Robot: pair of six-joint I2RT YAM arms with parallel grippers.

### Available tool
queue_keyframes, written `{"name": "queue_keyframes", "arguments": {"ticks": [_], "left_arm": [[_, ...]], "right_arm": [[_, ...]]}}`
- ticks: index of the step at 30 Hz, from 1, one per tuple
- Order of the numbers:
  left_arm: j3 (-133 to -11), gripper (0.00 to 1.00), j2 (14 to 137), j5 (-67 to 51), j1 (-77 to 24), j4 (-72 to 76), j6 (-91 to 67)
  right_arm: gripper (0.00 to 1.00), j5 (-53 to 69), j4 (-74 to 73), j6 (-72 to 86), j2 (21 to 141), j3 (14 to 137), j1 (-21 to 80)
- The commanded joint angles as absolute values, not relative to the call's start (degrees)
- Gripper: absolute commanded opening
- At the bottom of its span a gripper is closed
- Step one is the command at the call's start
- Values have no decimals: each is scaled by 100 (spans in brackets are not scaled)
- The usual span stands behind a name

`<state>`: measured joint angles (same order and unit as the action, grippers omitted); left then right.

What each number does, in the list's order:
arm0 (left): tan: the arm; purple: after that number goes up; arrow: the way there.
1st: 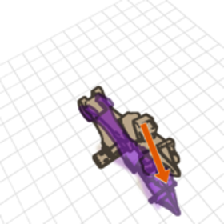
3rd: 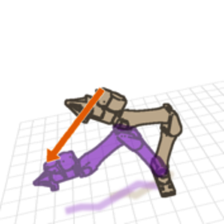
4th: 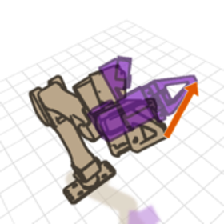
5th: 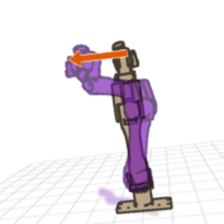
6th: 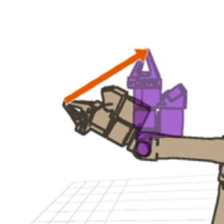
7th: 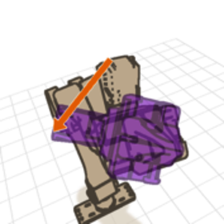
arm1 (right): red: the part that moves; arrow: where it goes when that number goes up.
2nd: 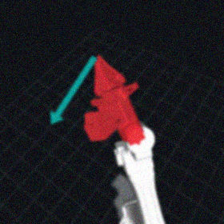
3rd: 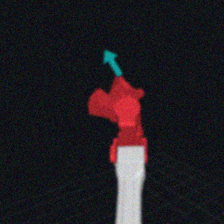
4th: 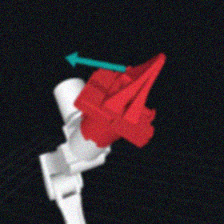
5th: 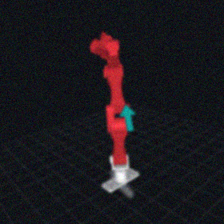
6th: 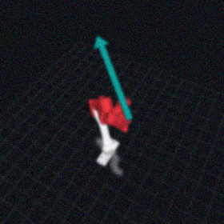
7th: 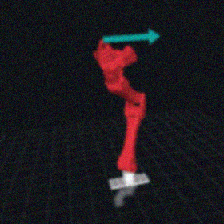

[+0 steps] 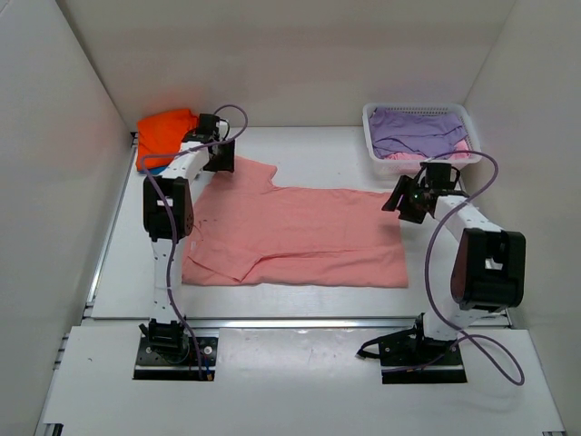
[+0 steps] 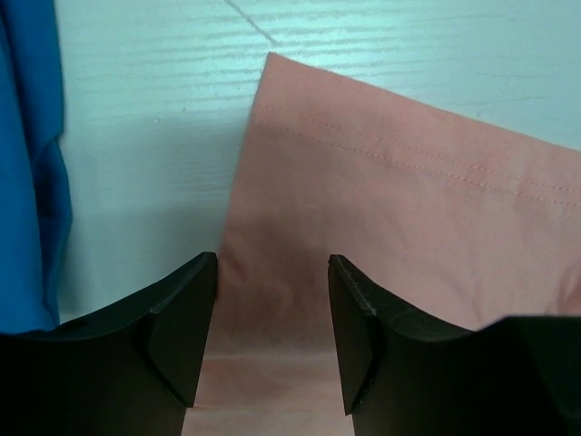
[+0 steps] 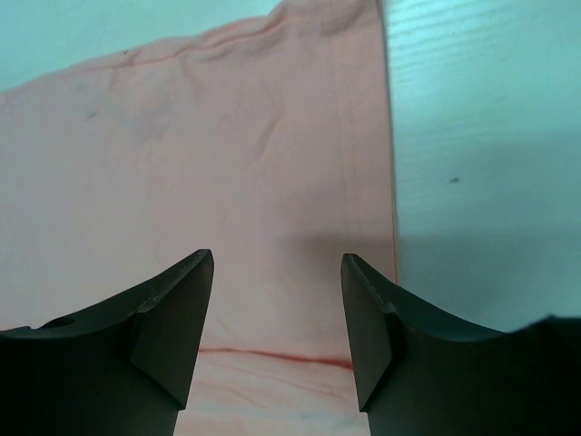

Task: Fold and stack the t-shirts
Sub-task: Grap the side of the flattened tshirt furthest away from the robot with both arms

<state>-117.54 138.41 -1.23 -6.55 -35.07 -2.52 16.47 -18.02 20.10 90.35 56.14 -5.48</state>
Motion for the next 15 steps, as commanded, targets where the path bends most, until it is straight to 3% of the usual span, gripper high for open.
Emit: {"name": "queue_keyframes", "arguments": {"ticks": [1,2,3,4,6,15], "left_arm": [[-12233,62,13922,-457,-606,-4357,-395],[-12321,56,13983,-431,-589,-4490,-378],[-12261,44,13983,-483,-632,-4570,-265],[-12104,23,13957,-588,-633,-4483,-159],[-11823,0,13800,-668,-729,-4316,-45],[-10698,0,12798,-623,-739,-3684,-105]], "right_arm": [[56,1346,-1529,2083,9289,6098,-536],[57,1284,-1486,2100,9403,6143,-536],[57,1231,-1459,2161,9544,6213,-562],[60,1135,-1276,2232,9632,6223,-571],[62,1073,-1074,2320,9799,6223,-598],[62,1010,-352,2637,10617,6574,-720]]}}
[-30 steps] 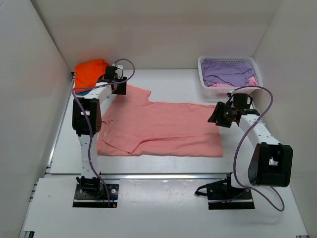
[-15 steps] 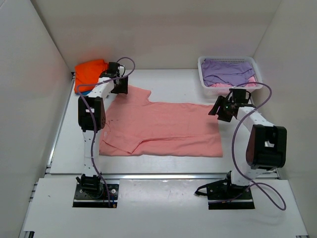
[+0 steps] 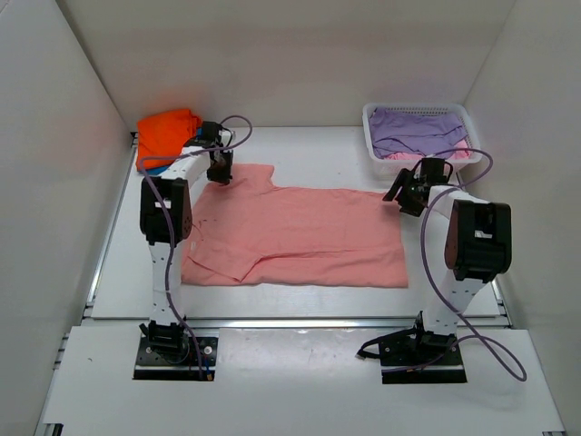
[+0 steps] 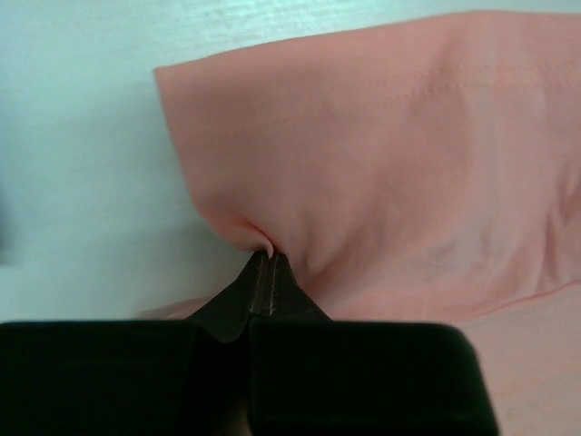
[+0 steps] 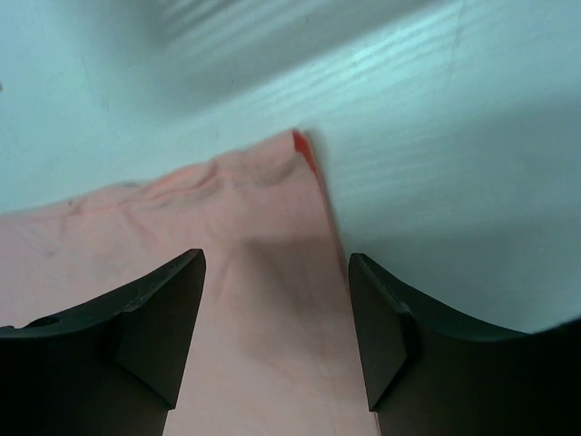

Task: Fold and stack the t-shirts
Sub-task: Grap the side of the flattened tshirt furthest away from the robot with both arms, then fold the other side of the tshirt into a rectangle

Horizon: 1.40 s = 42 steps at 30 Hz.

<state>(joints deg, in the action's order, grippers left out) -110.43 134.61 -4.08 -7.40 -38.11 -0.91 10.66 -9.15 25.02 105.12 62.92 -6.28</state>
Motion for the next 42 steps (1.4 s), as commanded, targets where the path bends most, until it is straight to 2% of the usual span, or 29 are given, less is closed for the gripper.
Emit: {"name": "queue_keyframes", "arguments": {"ticks": [1,6,8,9,10,13,18,22,31,42], "left_arm": [[-10409,0,12623,-728,-669,-3509,-184],[-10011,0,12331,-826,-738,-3252,-228],[-10098,0,12384,-817,-729,-3392,-246],[-10090,0,12427,-861,-721,-3419,-255],[-10107,0,12402,-835,-703,-3462,-272],[-10038,0,12384,-967,-694,-3437,-413],[-10204,0,12095,-923,-589,-3550,-483],[-9862,0,11315,-774,-527,-3691,-387],[-7500,0,9240,-475,-501,-3358,-229],[-5608,0,7560,-88,-501,-3305,-255]], "right_arm": [[62,976,-360,2628,10739,6687,-660],[60,896,-501,2654,11162,7127,-703],[52,1063,-493,2610,11337,7207,-703],[43,1142,-492,2610,11425,7251,-729],[28,1212,-510,2610,11417,7251,-747],[0,1423,-344,2672,11365,7120,-764],[0,1476,-307,2339,11058,7101,-809],[0,1836,-272,2172,10531,6813,-861],[0,2363,-483,1907,9257,5714,-1037],[1,2575,-993,1696,7867,4404,-1168]]}}
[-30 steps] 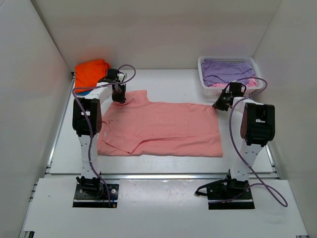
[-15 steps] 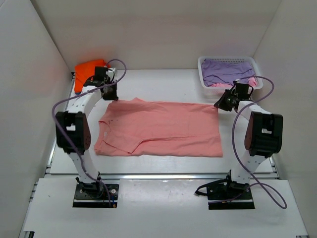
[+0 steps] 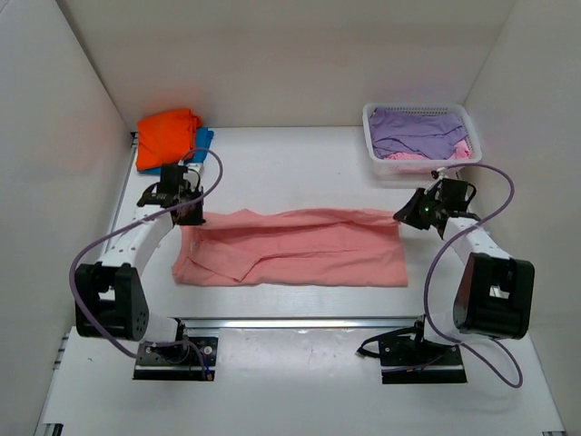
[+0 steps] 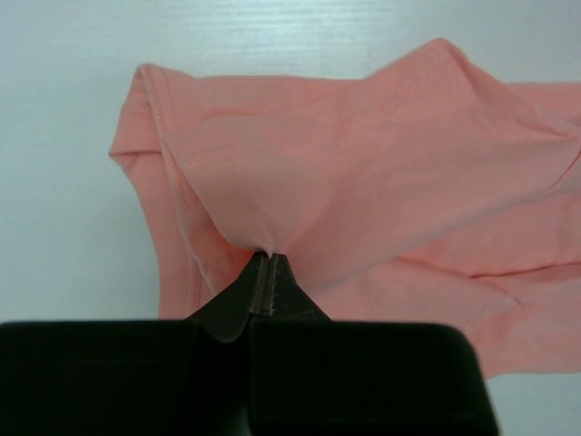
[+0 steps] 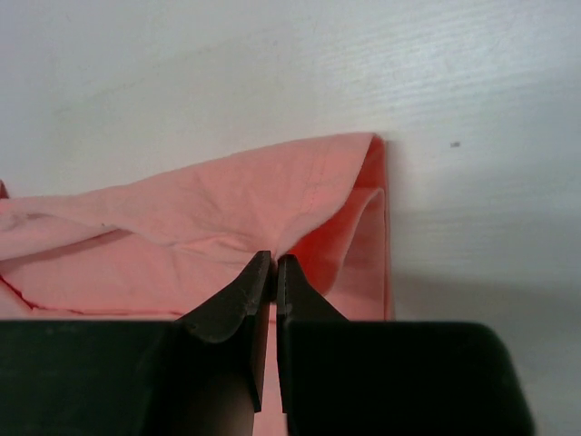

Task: Fold and stack the t-shirts
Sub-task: Fold the other side of the tshirt into a rectangle

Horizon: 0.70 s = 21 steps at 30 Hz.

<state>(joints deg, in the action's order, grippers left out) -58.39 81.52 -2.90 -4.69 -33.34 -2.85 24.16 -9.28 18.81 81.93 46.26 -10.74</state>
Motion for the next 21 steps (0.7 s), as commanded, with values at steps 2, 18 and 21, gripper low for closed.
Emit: {"name": "queue_keyframes", "arguments": {"ticks": [2,18,21], "left_arm": [[-5284,0,7367,-27,-492,-3235,-316],[-3964,43,5995,870,-413,-2988,-1002],[-3894,41,5862,853,-483,-2935,-1055]], "right_arm": [[0,2610,-958,1722,7674,4202,-1274],[31,1662,-2628,1986,6233,3726,-1380],[40,1424,-2514,2092,5880,3674,-1301]]}}
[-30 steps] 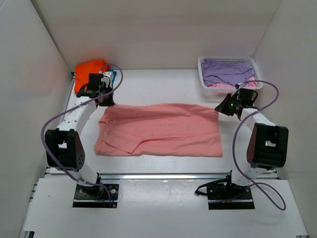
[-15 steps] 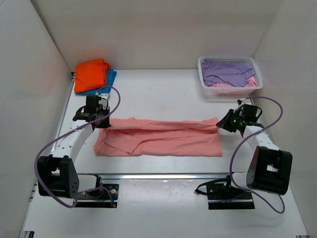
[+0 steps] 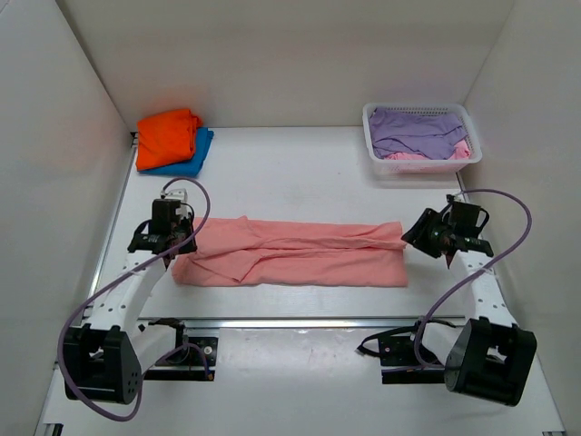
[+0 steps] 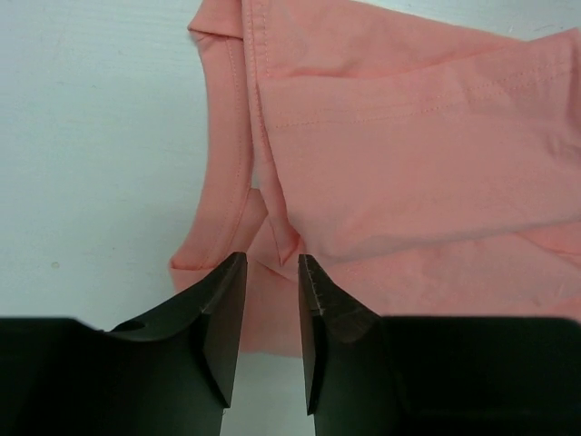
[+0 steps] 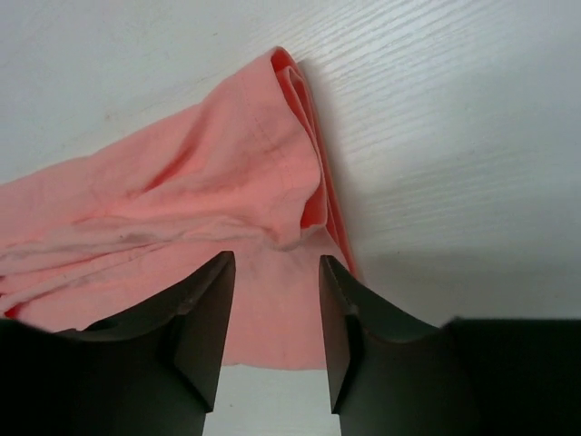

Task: Fold and stack the t-shirts
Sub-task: Fold the other side of the tshirt into a rectangle, then rotate the tshirt 90 degrees

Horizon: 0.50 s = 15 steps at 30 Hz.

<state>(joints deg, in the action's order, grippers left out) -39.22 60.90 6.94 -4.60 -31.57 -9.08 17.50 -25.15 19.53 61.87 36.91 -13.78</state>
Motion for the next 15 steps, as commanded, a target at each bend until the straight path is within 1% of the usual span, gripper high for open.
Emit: {"name": "queue_keyframes", "arguments": {"ticks": [1,2,4,5,6,7,9,10,11,12,15], "left_arm": [[-3946,41,5897,705,-579,-2944,-1133],[-3981,40,5915,555,-589,-2979,-1160],[-4043,40,6134,510,-878,-3032,-1256],[-4017,40,6265,562,-1079,-2963,-1344],[-4051,39,6371,536,-1229,-2962,-1406],[-4043,39,6459,484,-1326,-2918,-1528],[-3999,39,6801,466,-1467,-2796,-1739],[-4016,38,6890,457,-1546,-2751,-1784],[-4043,37,7134,483,-1651,-2699,-1854],[-4147,36,7354,483,-1687,-2681,-1907],[-4481,35,8214,641,-1828,-2751,-1995]], "right_arm": [[41,1433,-2392,2031,5897,3717,-1275],[42,1494,-2217,2004,5906,3744,-1240],[40,1756,-2023,1838,6299,3892,-1073],[37,1854,-1926,1759,6563,4024,-1046],[33,1785,-1864,1749,6887,4226,-881],[24,1932,-1750,1549,7039,4419,-757],[16,1942,-1801,1381,7766,4718,-624],[10,1995,-1837,1328,7970,4876,-572],[8,1995,-1880,1318,8267,5000,-510],[1,1838,-2046,1336,8523,5131,-466],[0,1391,-2468,1493,9024,5352,-308]]}}
